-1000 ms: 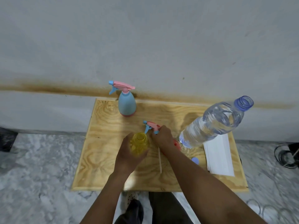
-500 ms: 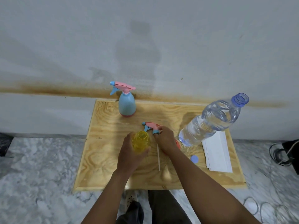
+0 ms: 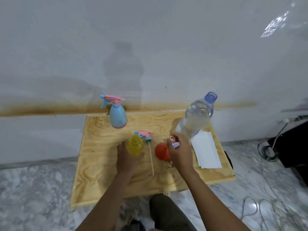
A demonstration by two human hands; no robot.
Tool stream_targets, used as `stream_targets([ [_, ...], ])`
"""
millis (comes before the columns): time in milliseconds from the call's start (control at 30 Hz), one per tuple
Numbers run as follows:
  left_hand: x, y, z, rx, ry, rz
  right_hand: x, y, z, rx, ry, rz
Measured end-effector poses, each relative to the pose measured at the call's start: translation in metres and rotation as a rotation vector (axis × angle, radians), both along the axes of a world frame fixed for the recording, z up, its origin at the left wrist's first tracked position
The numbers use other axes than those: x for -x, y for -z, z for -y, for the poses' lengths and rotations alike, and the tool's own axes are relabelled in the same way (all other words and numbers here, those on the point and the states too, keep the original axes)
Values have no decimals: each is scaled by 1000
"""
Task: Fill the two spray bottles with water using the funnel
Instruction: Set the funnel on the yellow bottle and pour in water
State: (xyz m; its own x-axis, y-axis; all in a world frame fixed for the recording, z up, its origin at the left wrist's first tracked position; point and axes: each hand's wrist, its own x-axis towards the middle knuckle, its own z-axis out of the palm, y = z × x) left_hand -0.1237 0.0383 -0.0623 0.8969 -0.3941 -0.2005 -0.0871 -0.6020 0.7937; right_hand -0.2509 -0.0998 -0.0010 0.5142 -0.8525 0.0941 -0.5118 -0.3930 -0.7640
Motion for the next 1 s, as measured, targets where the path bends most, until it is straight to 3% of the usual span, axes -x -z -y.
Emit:
stream_targets([
  [267, -1, -2, 7, -4, -6, 40, 35, -22, 34, -22, 279, 205],
  [567, 12, -16, 15, 178, -85, -21, 36, -33, 91, -266, 36, 407],
  [1000, 21, -18, 25, 123, -190, -68, 27, -29, 131, -377, -259, 302],
])
